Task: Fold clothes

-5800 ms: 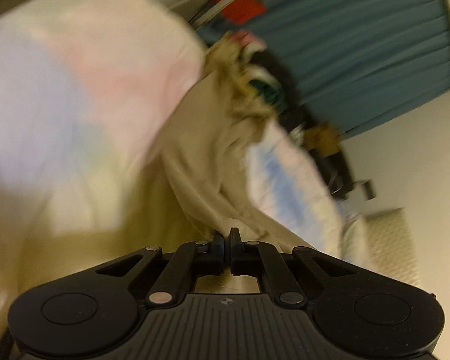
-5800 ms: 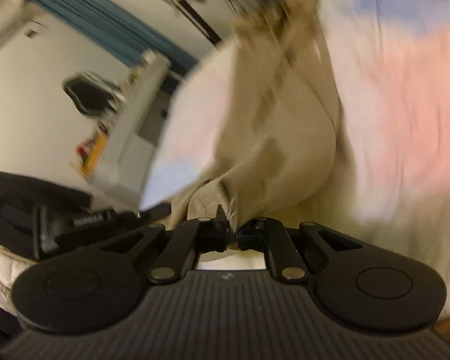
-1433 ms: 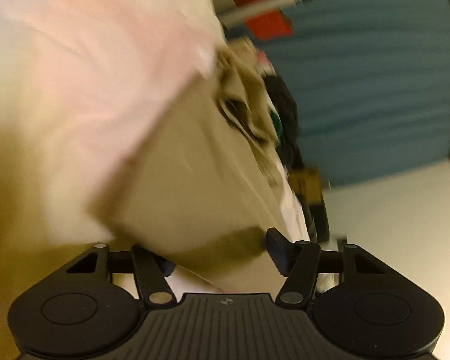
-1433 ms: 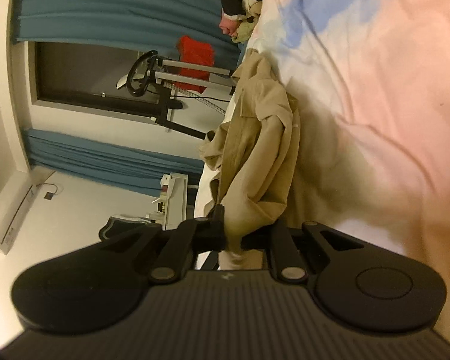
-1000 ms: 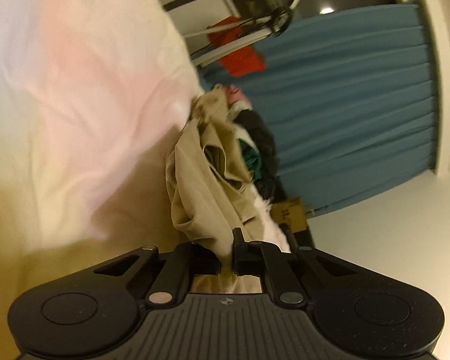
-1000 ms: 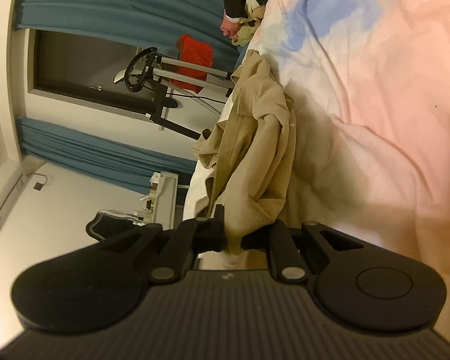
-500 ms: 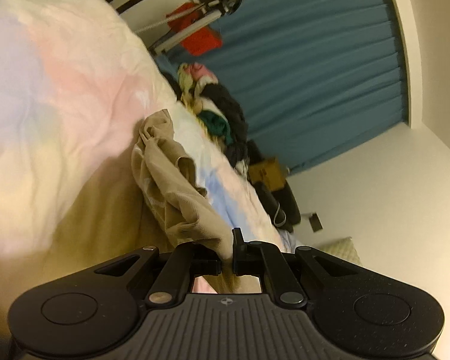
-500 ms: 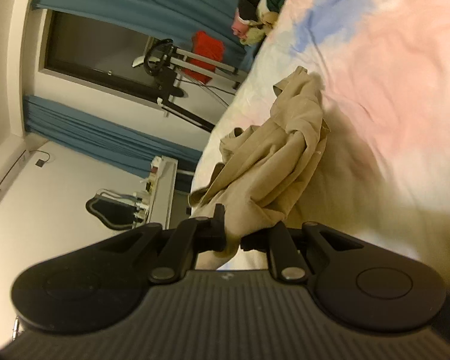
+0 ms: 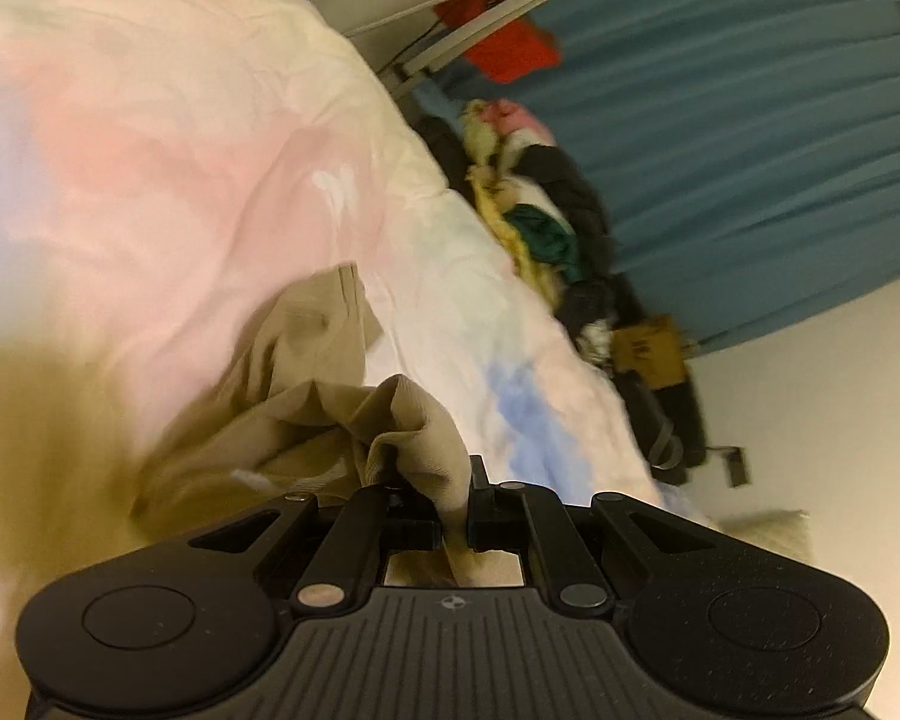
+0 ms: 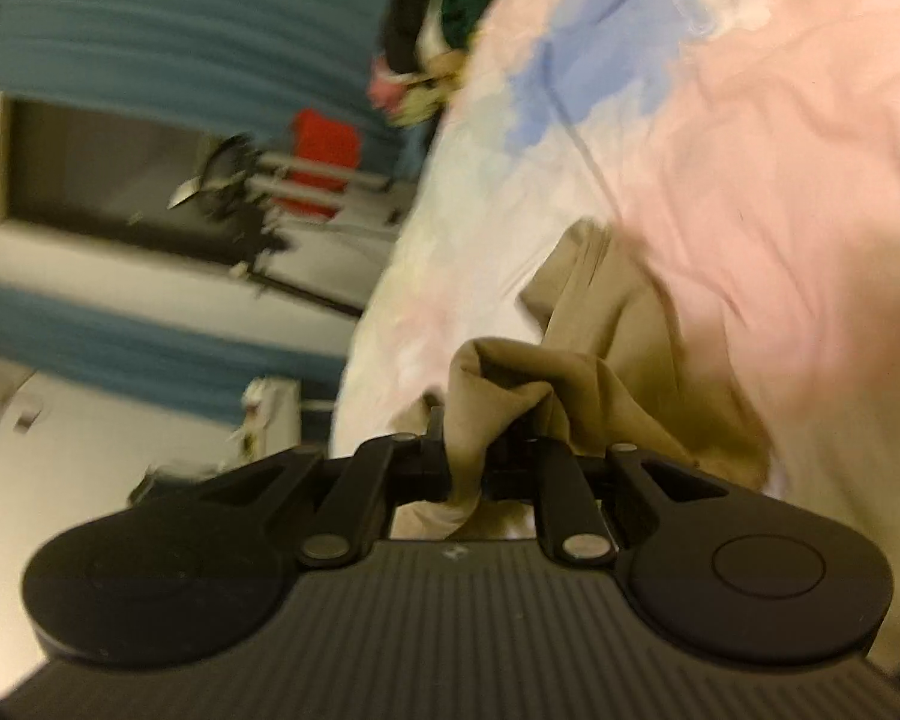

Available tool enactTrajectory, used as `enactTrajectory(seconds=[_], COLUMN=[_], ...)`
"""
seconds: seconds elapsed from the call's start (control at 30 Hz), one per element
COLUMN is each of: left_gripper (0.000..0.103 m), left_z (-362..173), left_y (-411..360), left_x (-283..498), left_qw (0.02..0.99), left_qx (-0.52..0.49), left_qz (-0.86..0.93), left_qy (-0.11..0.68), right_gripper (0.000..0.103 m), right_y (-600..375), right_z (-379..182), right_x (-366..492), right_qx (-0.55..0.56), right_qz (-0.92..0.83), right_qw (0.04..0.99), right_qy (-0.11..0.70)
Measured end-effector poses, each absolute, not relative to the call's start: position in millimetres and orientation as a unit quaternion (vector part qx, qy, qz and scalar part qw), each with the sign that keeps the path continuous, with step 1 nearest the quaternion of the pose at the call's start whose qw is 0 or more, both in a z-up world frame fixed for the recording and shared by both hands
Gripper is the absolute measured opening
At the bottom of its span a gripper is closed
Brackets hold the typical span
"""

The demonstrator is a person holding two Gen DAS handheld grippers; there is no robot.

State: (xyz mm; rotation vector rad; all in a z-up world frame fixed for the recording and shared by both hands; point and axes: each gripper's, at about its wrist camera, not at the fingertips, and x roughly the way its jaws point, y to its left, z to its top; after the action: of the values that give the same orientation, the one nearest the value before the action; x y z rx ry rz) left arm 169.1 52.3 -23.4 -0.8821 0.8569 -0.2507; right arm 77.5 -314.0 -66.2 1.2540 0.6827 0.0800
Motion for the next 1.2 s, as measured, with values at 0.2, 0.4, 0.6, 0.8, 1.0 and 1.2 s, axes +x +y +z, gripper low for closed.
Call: enactTrajectory(seconds=[0.2,0.4,0.6,0.8,1.0,1.2], left_gripper=[0.009,0.041,0.080,0.082,0.082,0.080], left_z=[-56.4,-68.0,-33.9,-16.3,-28.1,-63.9], left_y=[47.8,54.9,42.2,27.1,6.8,-5.4], left_x=[222.4,229.5,191.5,161.1,161.6,187.0], left_qw=[0.817,0.816,0.864,0.898,0.922,0.923], left_qx=[-0.384,-0.360,-0.274,-0.194,-0.111,-0.085], left_qz=[-0.127,-0.190,-0.235,-0.226,-0.190,-0.162], left_qy=[0.412,0.410,0.352,0.325,0.318,0.339], right_gripper=[0.014,0.022,0.082,0.068,0.024,0.023], right_y=[-320.3,-323.5,-314.6,-296.4,-275.8,-265.2], right_z=[-101.3,-122.0,-84.3,-56.9,-59.5,-89.0], right_x=[141.9,153.0,132.1,103.2,122.6,156.0], right_qx=[0.576,0.575,0.525,0.479,0.338,0.235], right_qz=[0.010,0.036,0.116,0.182,0.133,0.062], right_qw=[0.741,0.735,0.781,0.810,0.877,0.913], right_qy=[0.344,0.358,0.317,0.285,0.316,0.328])
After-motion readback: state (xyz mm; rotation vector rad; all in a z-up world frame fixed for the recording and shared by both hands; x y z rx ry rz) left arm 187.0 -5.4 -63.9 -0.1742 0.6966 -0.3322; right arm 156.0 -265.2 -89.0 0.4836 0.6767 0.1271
